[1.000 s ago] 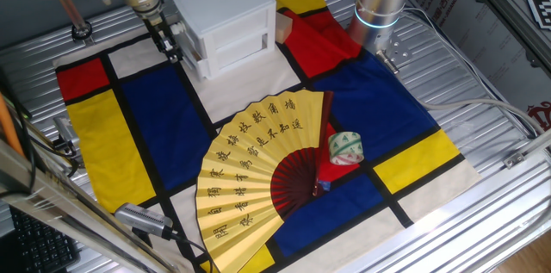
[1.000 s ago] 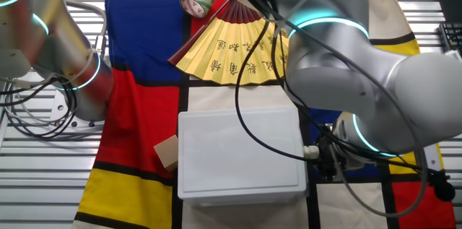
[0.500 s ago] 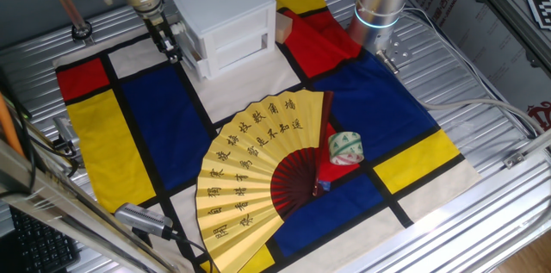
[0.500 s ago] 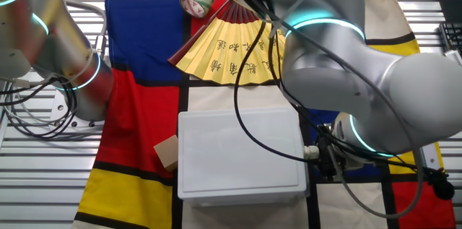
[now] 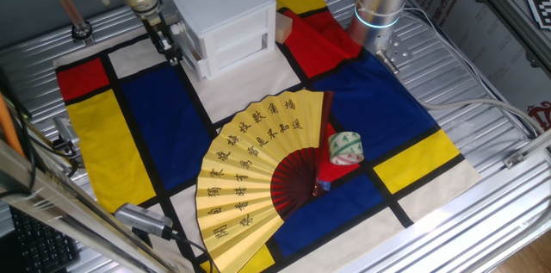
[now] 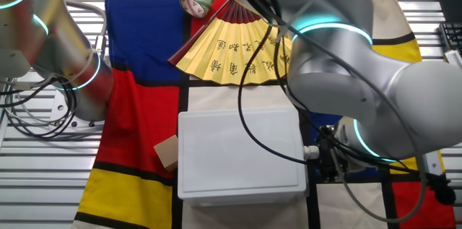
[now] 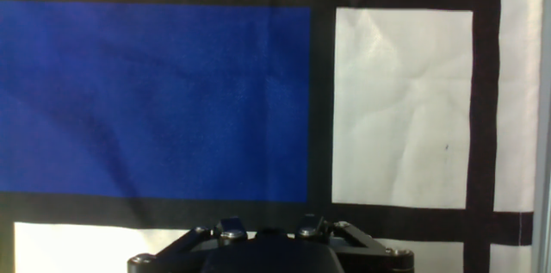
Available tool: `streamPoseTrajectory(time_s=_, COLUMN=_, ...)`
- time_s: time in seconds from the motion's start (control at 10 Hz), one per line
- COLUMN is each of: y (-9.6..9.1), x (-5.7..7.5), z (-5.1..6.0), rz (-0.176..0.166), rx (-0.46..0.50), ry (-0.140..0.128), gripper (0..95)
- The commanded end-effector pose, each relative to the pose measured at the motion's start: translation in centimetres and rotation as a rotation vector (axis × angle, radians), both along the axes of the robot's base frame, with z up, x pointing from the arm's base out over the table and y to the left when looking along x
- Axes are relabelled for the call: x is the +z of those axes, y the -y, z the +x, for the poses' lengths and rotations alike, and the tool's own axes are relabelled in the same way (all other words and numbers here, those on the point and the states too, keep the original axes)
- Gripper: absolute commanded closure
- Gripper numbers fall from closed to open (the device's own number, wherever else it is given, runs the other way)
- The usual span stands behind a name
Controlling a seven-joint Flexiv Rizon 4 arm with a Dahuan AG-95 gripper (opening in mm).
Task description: Grasp the handle and close the drawer
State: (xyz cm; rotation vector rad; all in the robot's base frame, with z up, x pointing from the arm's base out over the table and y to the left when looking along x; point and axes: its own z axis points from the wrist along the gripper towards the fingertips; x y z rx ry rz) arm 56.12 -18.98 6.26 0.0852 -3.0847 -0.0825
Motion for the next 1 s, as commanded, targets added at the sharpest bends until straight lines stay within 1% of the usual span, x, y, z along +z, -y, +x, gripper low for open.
streamPoseTrajectory(time_s=0.1, y=-0.02, x=-0.21, z=0.37, rz=-0.002, rx=0.003, ry=0.000, gripper=57.0)
streamPoseTrajectory(time_s=0.4, y=-0.21, x=-0.43, z=0.78, rz=-0.002, rx=0.006, ry=0.002, gripper=57.0)
streamPoseTrajectory(time_s=0.5, y=-0.21, x=-0.43, z=0.79, rz=-0.001, rx=0.007, ry=0.002, gripper=76.0)
streamPoseTrajectory(time_s=1.0, y=-0.26, x=-0.38, z=0.99, rz=-0.004, rx=0.011, ry=0.002, gripper=76.0)
